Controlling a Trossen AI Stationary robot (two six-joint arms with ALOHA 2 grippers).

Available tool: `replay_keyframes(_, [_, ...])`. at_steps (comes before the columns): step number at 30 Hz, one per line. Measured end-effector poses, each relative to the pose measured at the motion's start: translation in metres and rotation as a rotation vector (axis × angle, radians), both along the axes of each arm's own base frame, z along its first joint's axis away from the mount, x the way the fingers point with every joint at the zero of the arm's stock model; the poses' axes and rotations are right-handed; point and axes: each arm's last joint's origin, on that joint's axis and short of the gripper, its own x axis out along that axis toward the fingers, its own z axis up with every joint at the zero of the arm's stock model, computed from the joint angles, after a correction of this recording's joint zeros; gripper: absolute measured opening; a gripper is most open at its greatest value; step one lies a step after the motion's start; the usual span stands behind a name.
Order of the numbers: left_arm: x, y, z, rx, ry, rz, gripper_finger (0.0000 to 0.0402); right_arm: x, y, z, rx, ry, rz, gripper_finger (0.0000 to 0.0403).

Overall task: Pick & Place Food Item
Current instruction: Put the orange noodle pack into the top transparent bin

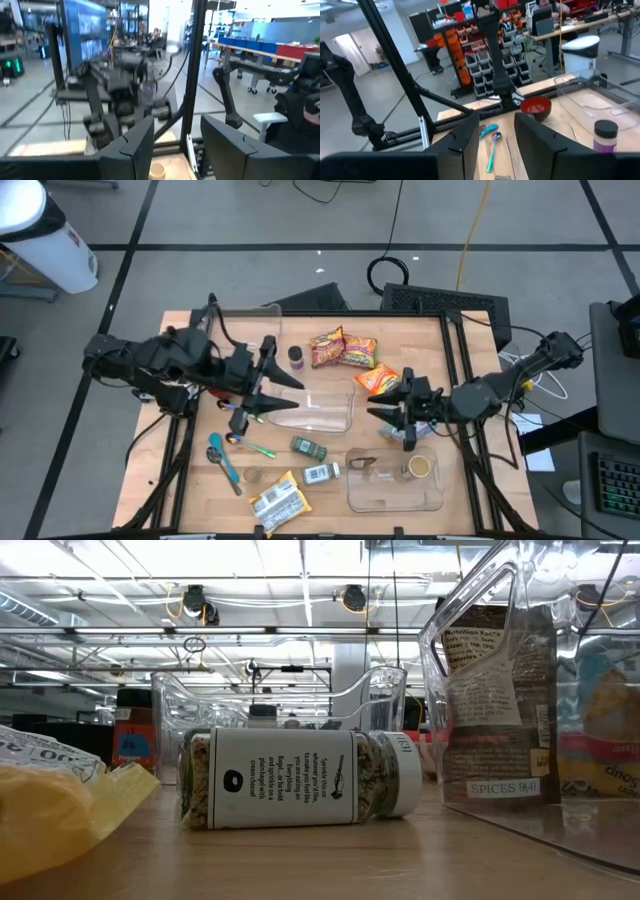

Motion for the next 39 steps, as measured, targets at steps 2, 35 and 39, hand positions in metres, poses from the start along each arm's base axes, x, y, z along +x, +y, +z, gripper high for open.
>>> replay_keyframes(2, [0.003, 0.000, -0.009, -0.024, 0.037, 0.001, 0.0170, -0.001, -0.002, 0.002, 0.003, -0.010, -0.004, 0.0114])
replay_keyframes(35, [0.069, 0.043, -0.111, -0.176, 0.192, 0.447, 0.0170, 0.004, -0.061, -0.027, -0.204, 0.349, 0.026, 0.0121])
replay_keyframes(39, [0.070, 0.064, -0.111, -0.246, 0.183, 0.514, 0.0170, -0.002, -0.079, -0.029, -0.215, 0.409, 0.086, 0.0131])
